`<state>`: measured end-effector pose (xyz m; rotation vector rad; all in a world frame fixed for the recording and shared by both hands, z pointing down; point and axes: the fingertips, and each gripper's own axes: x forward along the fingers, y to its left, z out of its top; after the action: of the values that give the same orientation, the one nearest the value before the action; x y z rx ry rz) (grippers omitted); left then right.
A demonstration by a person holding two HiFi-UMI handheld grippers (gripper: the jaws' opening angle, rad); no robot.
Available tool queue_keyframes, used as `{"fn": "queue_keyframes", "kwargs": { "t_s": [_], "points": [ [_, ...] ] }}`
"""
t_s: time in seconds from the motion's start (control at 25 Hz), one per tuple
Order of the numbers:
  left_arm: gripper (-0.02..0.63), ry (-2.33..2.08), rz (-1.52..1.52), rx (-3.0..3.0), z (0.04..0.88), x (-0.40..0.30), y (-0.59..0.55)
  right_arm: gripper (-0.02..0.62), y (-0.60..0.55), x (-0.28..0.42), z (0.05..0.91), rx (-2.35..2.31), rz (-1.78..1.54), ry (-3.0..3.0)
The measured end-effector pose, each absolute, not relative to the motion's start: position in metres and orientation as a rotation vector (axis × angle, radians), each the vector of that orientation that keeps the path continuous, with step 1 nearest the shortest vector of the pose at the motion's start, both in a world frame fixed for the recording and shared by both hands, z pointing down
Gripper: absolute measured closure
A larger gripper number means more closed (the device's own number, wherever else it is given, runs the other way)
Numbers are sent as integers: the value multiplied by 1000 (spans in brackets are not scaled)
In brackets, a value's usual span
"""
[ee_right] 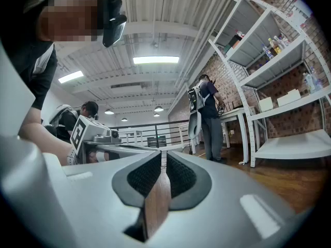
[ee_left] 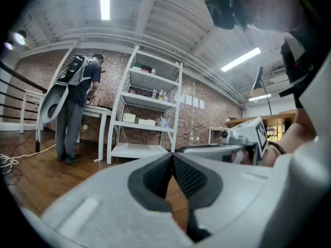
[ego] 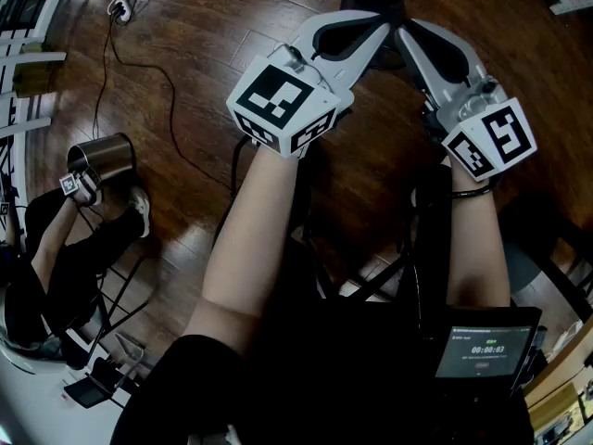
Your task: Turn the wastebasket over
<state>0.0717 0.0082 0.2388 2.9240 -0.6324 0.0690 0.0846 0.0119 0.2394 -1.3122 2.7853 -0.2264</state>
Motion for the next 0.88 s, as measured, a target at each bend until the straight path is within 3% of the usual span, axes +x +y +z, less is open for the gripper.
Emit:
{"fn": "queue_keyframes", "kwargs": {
  "t_s": [0.56, 0.88],
  "points": [
    [603, -675, 94, 2887, 250, 86, -68, 572, -56, 114, 256, -1354, -251, 2784],
    [603, -662, 75, 2884, 241, 101, -97, 572, -90, 141, 291, -1399, -435, 2728]
  ]
}}
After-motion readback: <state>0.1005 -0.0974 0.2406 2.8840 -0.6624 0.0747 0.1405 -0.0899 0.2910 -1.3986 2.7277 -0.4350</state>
